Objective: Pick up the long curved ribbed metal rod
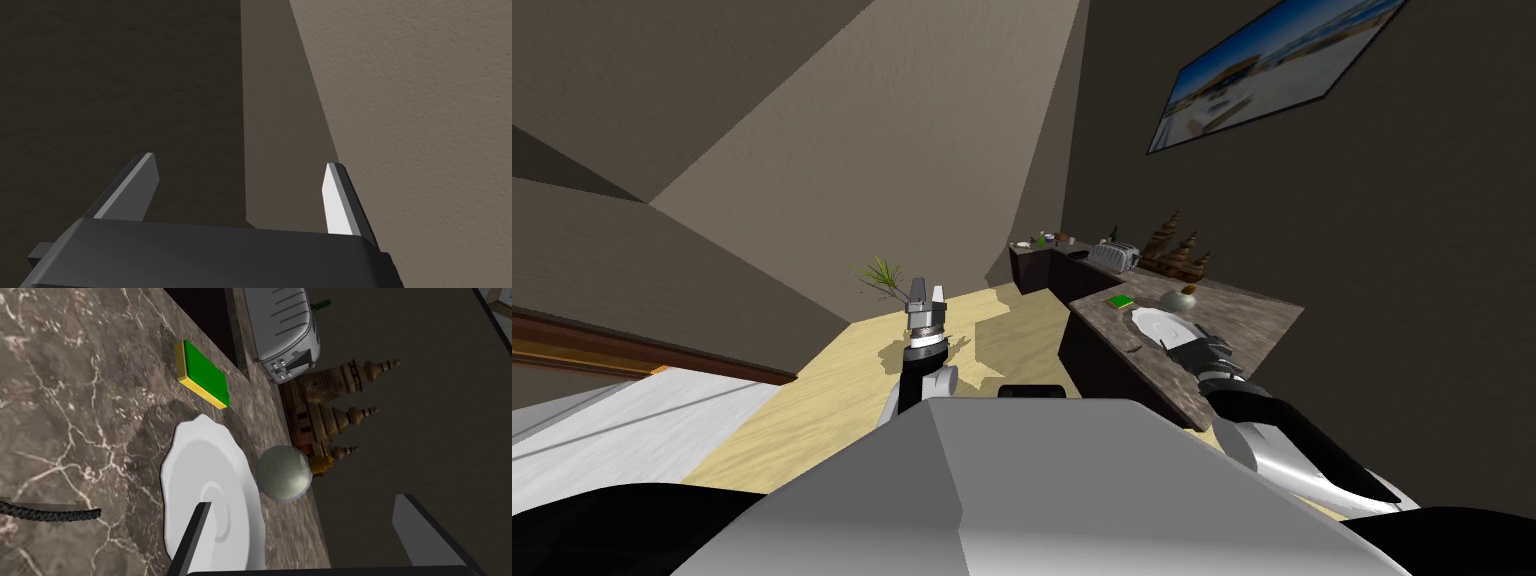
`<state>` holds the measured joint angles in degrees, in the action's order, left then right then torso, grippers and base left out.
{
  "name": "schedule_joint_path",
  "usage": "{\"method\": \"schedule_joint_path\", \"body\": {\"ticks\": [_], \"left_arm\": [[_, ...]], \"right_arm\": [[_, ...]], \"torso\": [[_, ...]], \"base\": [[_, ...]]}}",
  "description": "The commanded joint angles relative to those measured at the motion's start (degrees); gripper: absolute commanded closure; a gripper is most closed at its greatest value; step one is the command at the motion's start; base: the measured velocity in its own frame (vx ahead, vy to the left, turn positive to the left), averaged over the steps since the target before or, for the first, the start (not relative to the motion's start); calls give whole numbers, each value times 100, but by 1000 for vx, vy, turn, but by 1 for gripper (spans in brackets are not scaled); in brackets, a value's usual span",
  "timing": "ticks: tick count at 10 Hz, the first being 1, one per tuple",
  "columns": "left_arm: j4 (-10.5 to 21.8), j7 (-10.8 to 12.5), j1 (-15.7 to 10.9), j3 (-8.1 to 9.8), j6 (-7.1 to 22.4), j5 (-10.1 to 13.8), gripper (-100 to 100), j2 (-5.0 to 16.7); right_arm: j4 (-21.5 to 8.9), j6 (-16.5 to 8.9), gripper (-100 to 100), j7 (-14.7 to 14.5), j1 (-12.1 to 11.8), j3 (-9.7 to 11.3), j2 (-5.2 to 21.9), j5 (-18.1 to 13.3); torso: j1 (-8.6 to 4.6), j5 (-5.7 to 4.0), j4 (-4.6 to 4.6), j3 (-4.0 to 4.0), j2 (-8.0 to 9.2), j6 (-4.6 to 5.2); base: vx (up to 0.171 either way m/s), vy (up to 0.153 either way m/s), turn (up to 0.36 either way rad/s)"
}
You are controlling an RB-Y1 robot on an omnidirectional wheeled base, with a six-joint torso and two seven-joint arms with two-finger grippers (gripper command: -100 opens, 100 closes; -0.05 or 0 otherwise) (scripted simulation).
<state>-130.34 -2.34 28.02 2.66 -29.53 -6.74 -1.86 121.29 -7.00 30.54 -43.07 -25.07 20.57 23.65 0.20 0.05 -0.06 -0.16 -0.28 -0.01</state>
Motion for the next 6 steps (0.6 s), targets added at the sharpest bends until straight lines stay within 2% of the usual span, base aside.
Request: {"method": "schedule_joint_path", "body": {"ticks": [1, 2, 4, 5, 6], "left_arm": [[0, 0, 0, 0, 0, 0, 0, 0], [0, 0, 0, 0, 0, 0, 0, 0], [0, 0, 0, 0, 0, 0, 0, 0], [0, 0, 0, 0, 0, 0, 0, 0], [0, 0, 0, 0, 0, 0, 0, 0]], "right_arm": [[-12, -286, -100, 225, -99, -139, 102, 149], [-92, -437, -100, 426, -227, -346, 217, 383], [-92, -652, -100, 520, -227, -346, 217, 383], [-174, -881, -100, 803, -352, -546, 328, 618], [-174, -986, -100, 825, -352, -546, 328, 618]], "torso": [[0, 0, 0, 0, 0, 0], [1, 1, 0, 1, 3, 1], [1, 1, 0, 1, 3, 0], [-11, -2, 3, 7, 15, 0], [-8, -2, 2, 6, 11, 1]], "base": [[74, 59, 16], [84, 74, 28], [52, 32, 8], [59, 34, 39], [70, 37, 11]]}}
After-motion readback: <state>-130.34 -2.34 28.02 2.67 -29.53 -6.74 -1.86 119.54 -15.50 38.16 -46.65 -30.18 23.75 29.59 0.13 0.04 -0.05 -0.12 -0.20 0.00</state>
